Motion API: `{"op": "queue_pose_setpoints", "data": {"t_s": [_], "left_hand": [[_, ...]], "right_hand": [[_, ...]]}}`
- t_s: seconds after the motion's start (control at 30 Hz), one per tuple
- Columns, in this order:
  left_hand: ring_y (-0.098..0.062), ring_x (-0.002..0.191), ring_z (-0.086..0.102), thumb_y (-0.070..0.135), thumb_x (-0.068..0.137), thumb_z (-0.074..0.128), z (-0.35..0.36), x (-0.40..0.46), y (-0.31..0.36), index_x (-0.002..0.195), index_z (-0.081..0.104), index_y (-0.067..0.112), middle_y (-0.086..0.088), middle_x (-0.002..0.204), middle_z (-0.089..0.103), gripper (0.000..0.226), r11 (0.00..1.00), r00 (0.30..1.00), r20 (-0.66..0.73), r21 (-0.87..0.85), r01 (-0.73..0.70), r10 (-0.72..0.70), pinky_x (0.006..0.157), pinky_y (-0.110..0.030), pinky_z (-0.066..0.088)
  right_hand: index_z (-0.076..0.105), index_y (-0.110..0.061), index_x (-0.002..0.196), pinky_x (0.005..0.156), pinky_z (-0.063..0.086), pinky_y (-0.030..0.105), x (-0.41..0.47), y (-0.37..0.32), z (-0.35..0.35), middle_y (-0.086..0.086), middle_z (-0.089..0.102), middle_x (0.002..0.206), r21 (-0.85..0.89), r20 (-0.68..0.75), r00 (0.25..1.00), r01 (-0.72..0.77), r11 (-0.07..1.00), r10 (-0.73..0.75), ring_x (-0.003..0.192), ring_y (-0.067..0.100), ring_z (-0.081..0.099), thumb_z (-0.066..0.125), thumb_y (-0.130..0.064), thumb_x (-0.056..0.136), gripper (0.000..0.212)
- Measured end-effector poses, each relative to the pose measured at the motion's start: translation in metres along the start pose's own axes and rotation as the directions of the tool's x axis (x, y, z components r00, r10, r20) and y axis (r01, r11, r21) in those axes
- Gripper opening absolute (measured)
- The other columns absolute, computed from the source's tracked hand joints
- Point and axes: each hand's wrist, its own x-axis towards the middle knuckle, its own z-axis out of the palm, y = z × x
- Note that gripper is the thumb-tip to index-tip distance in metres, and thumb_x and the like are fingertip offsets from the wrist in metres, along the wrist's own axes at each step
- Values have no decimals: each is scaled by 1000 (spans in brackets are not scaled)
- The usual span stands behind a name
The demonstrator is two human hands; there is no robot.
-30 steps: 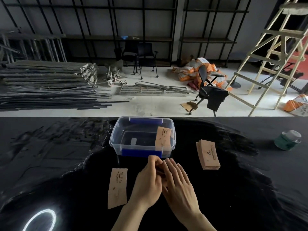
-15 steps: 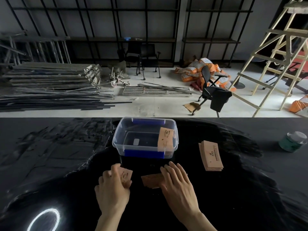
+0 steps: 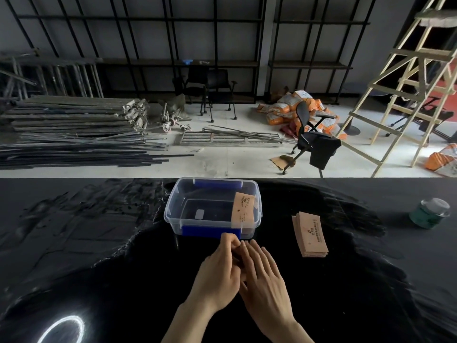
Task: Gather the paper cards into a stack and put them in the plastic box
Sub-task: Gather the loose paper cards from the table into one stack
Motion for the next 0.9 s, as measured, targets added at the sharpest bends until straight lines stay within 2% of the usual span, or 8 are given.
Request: {"op": "queue_pose_setpoints", "data": {"t_s": [0.17, 0.23, 0.37, 0.53, 0.63, 0.7, 0.8, 0.9], "left_hand": [[-1, 107, 53, 17, 76, 58, -1, -15, -17, 115, 38, 40, 16, 118, 51, 50, 999, 988, -151, 28, 45, -40, 99, -26, 44], [0, 113, 51, 20, 76, 55, -7, -19, -25, 120, 43, 39, 20, 121, 51, 50, 996, 991, -103, 21, 88, -85, 105, -29, 42], [-2, 111, 56, 13, 83, 54, -5, -16, -19, 121, 45, 40, 14, 125, 55, 48, 995, 992, 74, 3, 104, -104, 99, -29, 54], [0, 121, 56, 23, 93, 64, 2, -5, -20, 132, 45, 39, 20, 134, 58, 46, 984, 990, 135, 175, 28, -52, 109, -26, 48], [-1, 116, 58, 31, 93, 67, -6, -2, -18, 128, 47, 43, 23, 125, 62, 42, 965, 993, 118, 263, -10, -22, 105, -24, 45], [-2, 110, 61, 27, 92, 67, -9, -1, -18, 123, 50, 44, 22, 118, 63, 39, 972, 997, 74, 234, 16, -34, 99, -24, 49], [1, 101, 67, 19, 90, 69, -4, 3, -21, 116, 54, 43, 20, 108, 69, 38, 996, 996, 29, 8, 85, -85, 89, -24, 58], [4, 98, 68, 24, 92, 70, 11, 7, -10, 115, 57, 35, 15, 112, 69, 29, 953, 985, 36, -249, 174, -170, 78, -15, 60]], "right_hand": [[52, -15, 140, 121, 31, 36, 2, 5, 1, 2, 70, 130, -19, 28, 999, 29, 999, -29, 130, 24, 60, 66, -49, 91, 61], [59, -15, 132, 114, 37, 39, 3, 5, 2, 3, 73, 124, -38, 25, 1000, 13, 999, -12, 127, 25, 63, 78, -48, 82, 63], [52, -10, 133, 118, 28, 42, 3, 3, 5, 9, 70, 130, -79, -65, 995, 72, 994, -78, 129, 28, 61, 56, -43, 90, 55], [44, -16, 143, 123, 29, 43, 4, 10, 2, 2, 68, 133, -37, 49, 996, 71, 997, -69, 132, 26, 59, 83, -45, 78, 82], [46, -19, 145, 122, 24, 44, 6, 14, -1, 0, 65, 136, -13, 50, 997, 55, 998, -55, 135, 23, 55, 76, -44, 84, 73], [44, -20, 149, 126, 21, 43, 4, 17, -7, -1, 58, 143, 89, 15, 997, -73, 993, 72, 142, 21, 45, 71, -39, 87, 71], [39, -21, 151, 105, 47, 32, -3, 23, -15, -8, 53, 137, 404, -32, 914, -357, 842, 404, 125, 8, 54, 79, -25, 85, 77], [46, -27, 142, 78, 61, 26, -3, 27, -26, -5, 69, 119, 721, 163, 768, -522, 456, 620, 96, 6, 73, 82, -14, 86, 68]]}}
